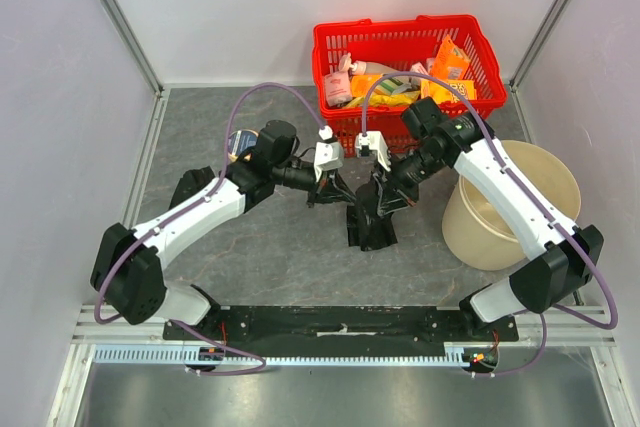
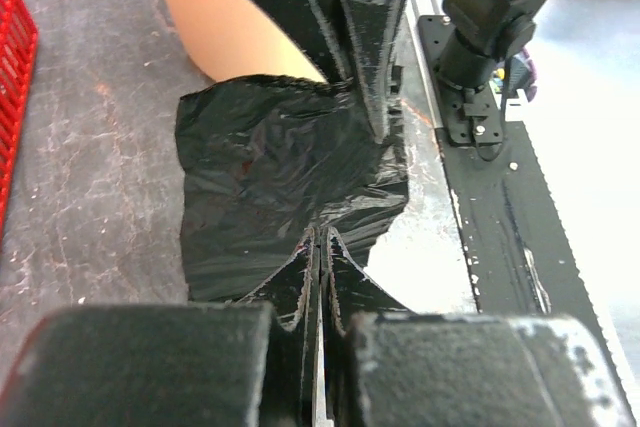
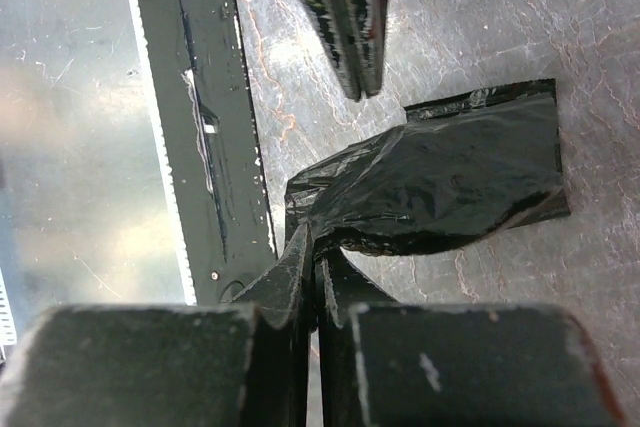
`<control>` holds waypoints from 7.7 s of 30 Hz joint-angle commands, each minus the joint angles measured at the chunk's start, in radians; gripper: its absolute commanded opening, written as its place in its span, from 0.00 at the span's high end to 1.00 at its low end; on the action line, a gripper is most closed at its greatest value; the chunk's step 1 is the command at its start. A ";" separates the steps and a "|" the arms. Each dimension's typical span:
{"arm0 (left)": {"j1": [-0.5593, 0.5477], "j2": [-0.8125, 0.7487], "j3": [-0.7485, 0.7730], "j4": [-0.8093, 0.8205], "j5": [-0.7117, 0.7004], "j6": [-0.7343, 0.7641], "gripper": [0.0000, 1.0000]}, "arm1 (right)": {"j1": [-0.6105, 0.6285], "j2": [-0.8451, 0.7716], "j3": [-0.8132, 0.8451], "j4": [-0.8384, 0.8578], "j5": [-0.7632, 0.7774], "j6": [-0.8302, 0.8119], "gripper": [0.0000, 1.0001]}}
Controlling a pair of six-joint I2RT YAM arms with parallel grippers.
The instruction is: Put the trash bags into the trash bin
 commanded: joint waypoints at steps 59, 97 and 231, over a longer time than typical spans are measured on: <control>-0.040 0.024 0.011 0.165 0.085 -0.145 0.98 | -0.029 -0.025 0.057 -0.026 0.004 0.038 1.00; -0.098 0.207 0.168 0.214 0.102 -0.223 0.41 | -0.027 -0.006 0.074 -0.098 -0.114 -0.023 1.00; 0.087 0.102 0.028 0.415 0.139 -0.441 0.98 | -0.006 -0.005 0.230 -0.082 0.024 0.046 1.00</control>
